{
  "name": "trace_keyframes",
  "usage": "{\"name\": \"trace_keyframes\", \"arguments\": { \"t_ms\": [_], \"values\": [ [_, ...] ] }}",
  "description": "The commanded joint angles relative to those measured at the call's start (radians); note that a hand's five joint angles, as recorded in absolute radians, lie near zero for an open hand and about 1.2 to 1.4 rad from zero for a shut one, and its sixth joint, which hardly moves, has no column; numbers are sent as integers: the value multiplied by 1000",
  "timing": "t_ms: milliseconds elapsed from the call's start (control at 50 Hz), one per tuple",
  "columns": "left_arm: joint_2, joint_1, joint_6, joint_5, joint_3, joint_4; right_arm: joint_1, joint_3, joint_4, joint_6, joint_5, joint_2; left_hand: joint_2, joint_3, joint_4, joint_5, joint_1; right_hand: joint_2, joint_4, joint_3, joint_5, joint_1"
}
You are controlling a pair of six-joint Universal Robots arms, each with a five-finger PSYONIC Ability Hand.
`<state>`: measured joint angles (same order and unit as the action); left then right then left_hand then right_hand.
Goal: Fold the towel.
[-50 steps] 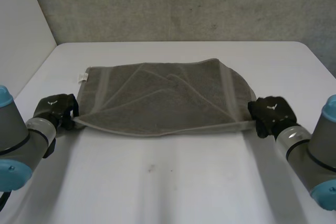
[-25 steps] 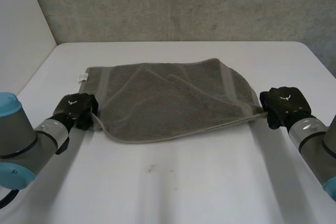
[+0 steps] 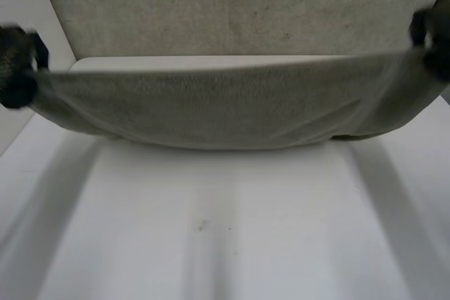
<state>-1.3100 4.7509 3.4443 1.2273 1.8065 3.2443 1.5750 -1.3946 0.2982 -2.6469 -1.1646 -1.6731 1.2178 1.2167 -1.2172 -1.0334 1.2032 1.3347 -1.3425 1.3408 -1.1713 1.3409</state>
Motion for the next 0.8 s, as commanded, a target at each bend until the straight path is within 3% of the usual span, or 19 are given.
{"name": "trace_keyframes", "arguments": {
  "t_ms": [20,120,160,240,280,340,380,420,440,480,500,520,640,700,800],
  "values": [
    [54,-17,-62,-20,-67,-9,2,175,139,15,5,24,178,180,-179,-188,193,62,-54,56,-50,55],
    [-74,-26,-63,-20,-70,-11,11,241,272,99,0,210,178,180,-179,-188,193,62,-54,56,-50,55],
    [-212,-41,-59,-15,-91,-14,16,263,323,156,-6,277,178,180,-179,-188,193,62,-54,56,-50,55],
    [-362,-84,-42,-5,-145,-17,54,331,435,310,-75,441,178,180,-179,-188,193,62,-54,56,-50,55],
    [-509,-120,-10,21,-243,-29,79,378,438,324,-107,498,178,180,-179,-188,193,62,-54,56,-50,55],
    [-564,-134,10,54,-309,-43,134,516,427,324,-170,613,178,180,-179,-188,193,62,-54,56,-50,55],
    [-639,-166,41,138,-477,-72,157,614,410,324,-194,661,178,180,-179,-188,193,62,-54,56,-50,55],
    [-655,-179,35,176,-575,-75,195,843,308,306,-231,734,178,180,-179,-188,193,62,-54,56,-50,55],
    [-658,-190,18,211,-673,-74,195,844,308,306,-231,734,178,180,-179,-188,193,62,-54,56,-50,55],
    [-658,-199,-12,242,-767,-72,227,1023,115,233,-239,753,178,180,-179,-188,193,62,-54,56,-50,55],
    [-655,-204,-60,264,-853,-61,227,1023,114,232,-239,753,178,180,-179,-188,193,62,-54,56,-50,55],
    [-655,-204,-60,264,-854,-61,227,1061,10,179,-245,744,178,180,-179,-188,193,62,-54,56,-50,55],
    [-606,-206,-305,311,-981,43,226,981,-284,-29,-251,655,178,180,-179,-188,193,62,-54,56,-50,55],
    [-594,-206,-373,317,-937,69,224,878,-289,-59,-239,630,178,180,-179,-188,193,62,-54,56,-50,55],
    [-597,-204,-393,302,-784,80,224,728,-240,-54,-230,618,178,180,-179,-188,193,62,-54,56,-50,55]
  ]
}}
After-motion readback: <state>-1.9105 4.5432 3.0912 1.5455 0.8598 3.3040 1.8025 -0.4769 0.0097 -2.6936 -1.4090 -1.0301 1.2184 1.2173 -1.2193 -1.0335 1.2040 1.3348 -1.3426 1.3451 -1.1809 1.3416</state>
